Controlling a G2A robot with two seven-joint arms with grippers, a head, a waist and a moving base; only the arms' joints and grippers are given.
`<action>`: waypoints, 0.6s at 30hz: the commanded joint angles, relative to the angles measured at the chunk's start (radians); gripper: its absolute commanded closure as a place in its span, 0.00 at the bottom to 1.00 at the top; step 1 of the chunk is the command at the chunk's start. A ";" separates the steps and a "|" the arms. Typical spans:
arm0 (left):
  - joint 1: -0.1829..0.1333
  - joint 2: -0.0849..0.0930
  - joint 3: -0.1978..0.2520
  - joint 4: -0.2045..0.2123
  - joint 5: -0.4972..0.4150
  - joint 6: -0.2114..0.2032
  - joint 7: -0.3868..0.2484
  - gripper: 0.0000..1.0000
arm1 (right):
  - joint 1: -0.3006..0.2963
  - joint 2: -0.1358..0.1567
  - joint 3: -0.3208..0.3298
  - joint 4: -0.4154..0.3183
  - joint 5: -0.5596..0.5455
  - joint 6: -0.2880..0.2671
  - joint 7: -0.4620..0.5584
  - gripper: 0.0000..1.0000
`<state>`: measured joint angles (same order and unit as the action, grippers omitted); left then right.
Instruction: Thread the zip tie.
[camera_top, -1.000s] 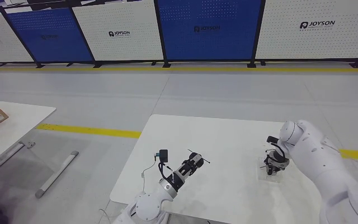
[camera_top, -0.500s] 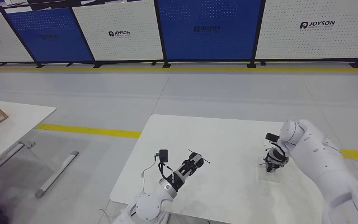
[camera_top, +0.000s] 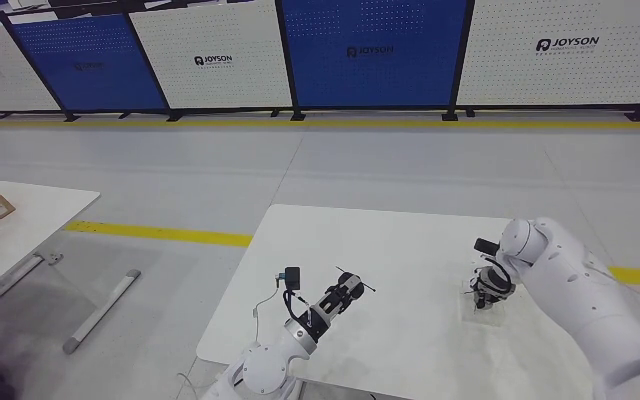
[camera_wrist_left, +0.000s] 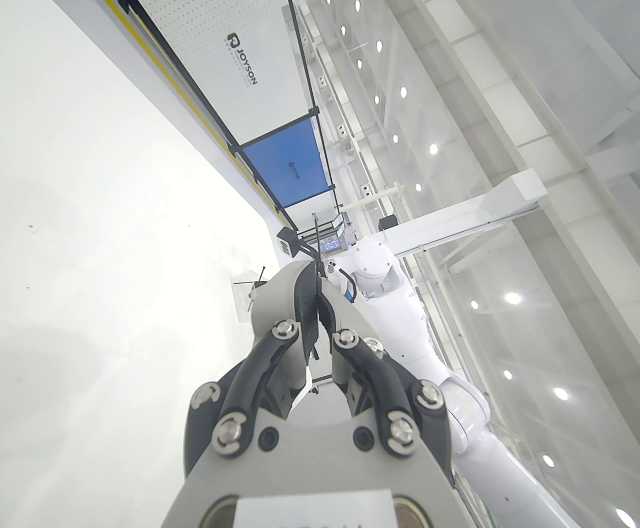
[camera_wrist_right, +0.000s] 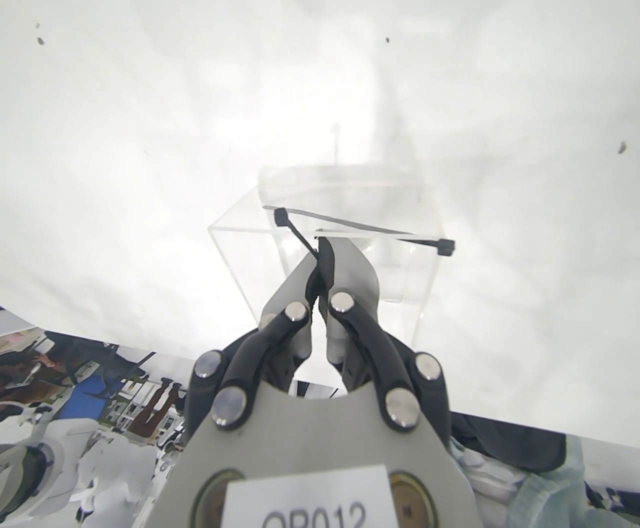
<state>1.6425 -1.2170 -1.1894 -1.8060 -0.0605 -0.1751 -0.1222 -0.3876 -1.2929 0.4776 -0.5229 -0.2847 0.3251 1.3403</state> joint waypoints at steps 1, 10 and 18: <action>0.000 0.000 0.000 0.000 0.000 0.000 0.000 1.00 | -0.012 0.017 0.013 -0.033 -0.008 0.007 0.003 1.00; 0.000 0.000 0.000 0.000 0.000 0.000 0.000 1.00 | -0.029 0.040 0.032 -0.079 -0.023 0.015 0.010 1.00; 0.000 0.000 0.000 0.000 0.000 0.000 0.000 1.00 | -0.042 0.042 0.038 -0.083 -0.019 -0.007 -0.019 1.00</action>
<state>1.6425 -1.2170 -1.1894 -1.8060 -0.0605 -0.1751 -0.1222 -0.4213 -1.2527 0.5114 -0.6036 -0.3061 0.3336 1.3431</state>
